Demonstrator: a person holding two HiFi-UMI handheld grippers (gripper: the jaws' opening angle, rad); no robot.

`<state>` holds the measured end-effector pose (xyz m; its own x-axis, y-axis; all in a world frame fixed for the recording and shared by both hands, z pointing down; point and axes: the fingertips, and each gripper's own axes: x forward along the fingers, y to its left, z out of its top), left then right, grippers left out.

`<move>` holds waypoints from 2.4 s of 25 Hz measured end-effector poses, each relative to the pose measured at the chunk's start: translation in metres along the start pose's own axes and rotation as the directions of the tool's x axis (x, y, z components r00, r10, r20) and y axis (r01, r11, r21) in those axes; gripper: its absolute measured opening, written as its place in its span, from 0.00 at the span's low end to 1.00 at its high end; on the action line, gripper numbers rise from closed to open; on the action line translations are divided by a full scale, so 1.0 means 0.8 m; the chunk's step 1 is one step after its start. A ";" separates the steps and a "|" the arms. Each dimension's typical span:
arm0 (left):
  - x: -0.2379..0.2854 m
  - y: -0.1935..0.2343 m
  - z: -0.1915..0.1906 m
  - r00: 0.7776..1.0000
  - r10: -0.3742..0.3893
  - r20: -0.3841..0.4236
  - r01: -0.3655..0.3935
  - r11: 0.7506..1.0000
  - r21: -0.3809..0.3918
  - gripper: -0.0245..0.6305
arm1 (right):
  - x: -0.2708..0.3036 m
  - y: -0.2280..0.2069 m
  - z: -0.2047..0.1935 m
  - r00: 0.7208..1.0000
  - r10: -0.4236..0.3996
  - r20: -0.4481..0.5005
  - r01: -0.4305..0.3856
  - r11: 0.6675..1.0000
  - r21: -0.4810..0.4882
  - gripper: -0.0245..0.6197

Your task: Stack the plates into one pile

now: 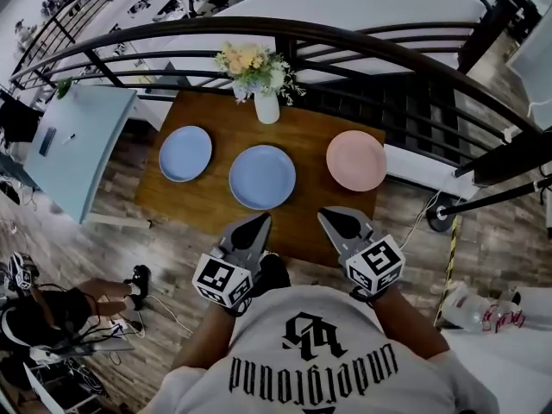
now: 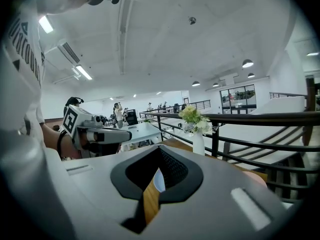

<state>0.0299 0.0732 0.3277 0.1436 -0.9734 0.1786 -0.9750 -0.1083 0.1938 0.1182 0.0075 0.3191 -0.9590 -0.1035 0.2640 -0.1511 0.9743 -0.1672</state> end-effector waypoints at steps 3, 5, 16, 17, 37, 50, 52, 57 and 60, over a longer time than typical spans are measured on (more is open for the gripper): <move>0.017 0.031 0.010 1.000 -0.017 -0.006 0.017 1.000 -0.009 0.11 | 0.035 -0.013 0.003 1.000 -0.014 -0.026 0.014 1.000 0.011 0.04; 0.023 0.052 0.011 0.999 -0.028 -0.024 0.028 1.000 -0.008 0.11 | 0.057 -0.021 0.006 0.999 -0.029 -0.040 0.030 0.999 0.023 0.04; 0.053 0.148 -0.016 0.989 -0.089 -0.116 0.086 0.996 -0.036 0.11 | 0.146 -0.064 -0.018 0.989 -0.102 -0.108 0.115 0.986 0.117 0.04; 0.056 0.152 -0.019 0.987 -0.101 -0.125 0.097 0.995 -0.040 0.11 | 0.151 -0.067 -0.021 0.987 -0.109 -0.114 0.124 0.984 0.128 0.04; 0.124 0.258 -0.109 0.944 -0.180 -0.276 0.163 0.983 -0.085 0.11 | 0.233 -0.140 -0.121 0.943 -0.187 -0.276 0.259 0.932 0.254 0.07; 0.153 0.300 -0.196 0.902 -0.214 -0.376 0.177 0.976 -0.130 0.11 | 0.270 -0.174 -0.230 0.896 -0.168 -0.411 0.321 0.885 0.338 0.14; 0.154 0.307 -0.210 0.897 -0.211 -0.387 0.166 0.975 -0.147 0.11 | 0.274 -0.178 -0.249 0.885 -0.167 -0.435 0.334 0.878 0.342 0.15; 0.157 0.317 -0.241 0.882 -0.215 -0.419 0.165 0.974 -0.153 0.11 | 0.281 -0.192 -0.297 0.854 -0.175 -0.491 0.375 0.861 0.345 0.16; 0.161 0.320 -0.255 0.875 -0.220 -0.432 0.166 0.973 -0.158 0.11 | 0.285 -0.197 -0.322 0.835 -0.172 -0.522 0.390 0.855 0.342 0.16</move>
<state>-0.1664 -0.0386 0.5972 0.4128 -0.7405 0.5303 -0.8984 -0.2353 0.3708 -0.0148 -0.1178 0.6505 -0.6500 -0.1496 0.7451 -0.5849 0.7244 -0.3648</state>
